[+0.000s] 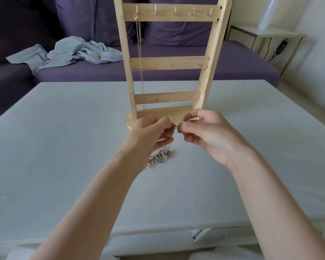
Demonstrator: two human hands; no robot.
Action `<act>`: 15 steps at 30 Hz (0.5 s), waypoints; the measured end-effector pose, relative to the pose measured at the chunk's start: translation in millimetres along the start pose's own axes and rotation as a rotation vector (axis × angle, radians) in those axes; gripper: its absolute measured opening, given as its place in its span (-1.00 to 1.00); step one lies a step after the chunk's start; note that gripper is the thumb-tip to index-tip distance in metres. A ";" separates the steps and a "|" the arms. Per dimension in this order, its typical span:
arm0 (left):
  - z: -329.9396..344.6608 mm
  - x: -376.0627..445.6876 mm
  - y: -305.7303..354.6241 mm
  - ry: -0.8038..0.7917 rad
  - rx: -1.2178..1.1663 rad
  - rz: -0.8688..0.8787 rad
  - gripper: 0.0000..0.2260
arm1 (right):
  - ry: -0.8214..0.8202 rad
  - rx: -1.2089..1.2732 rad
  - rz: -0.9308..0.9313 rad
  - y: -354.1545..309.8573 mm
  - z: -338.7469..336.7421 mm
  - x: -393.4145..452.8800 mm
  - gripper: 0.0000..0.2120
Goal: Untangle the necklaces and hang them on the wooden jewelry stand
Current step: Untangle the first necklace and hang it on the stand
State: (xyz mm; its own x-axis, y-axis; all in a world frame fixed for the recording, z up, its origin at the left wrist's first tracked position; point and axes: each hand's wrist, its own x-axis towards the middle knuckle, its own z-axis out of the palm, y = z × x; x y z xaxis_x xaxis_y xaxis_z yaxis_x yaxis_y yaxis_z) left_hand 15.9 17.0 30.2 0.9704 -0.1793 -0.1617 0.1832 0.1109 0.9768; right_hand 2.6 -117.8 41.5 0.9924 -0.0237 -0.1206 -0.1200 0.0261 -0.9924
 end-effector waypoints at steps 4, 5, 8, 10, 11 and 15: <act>-0.1 1.3 -0.5 0.051 0.233 0.164 -0.89 | -0.005 -0.354 -0.097 3.0 -0.5 0.4 -0.87; -0.3 1.5 -1.5 0.040 0.308 0.194 -0.86 | 0.002 -0.440 -0.116 4.6 -1.3 0.7 -0.89; -1.6 1.4 -3.9 -0.008 0.479 0.222 -0.85 | 0.058 -0.514 -0.133 8.9 -3.8 2.4 -0.90; -4.5 2.9 -5.1 -0.012 0.549 0.236 -0.85 | 0.114 -0.464 -0.118 7.7 -4.8 2.2 -0.86; -4.7 3.0 -5.3 -0.009 0.584 0.253 -0.85 | 0.121 -0.433 -0.100 6.5 -4.8 1.4 -0.83; -1.8 2.8 -10.4 0.049 0.773 0.346 -0.80 | -0.057 -0.352 0.057 4.6 0.5 -3.0 -0.80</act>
State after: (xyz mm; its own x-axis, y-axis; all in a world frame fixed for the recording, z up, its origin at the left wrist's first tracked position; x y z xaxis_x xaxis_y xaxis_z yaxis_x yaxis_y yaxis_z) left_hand 17.0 17.2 19.3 0.9611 -0.2133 0.1754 -0.2665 -0.5509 0.7909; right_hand -0.9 -117.1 37.3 0.9826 0.0235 -0.1840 -0.1670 -0.3199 -0.9326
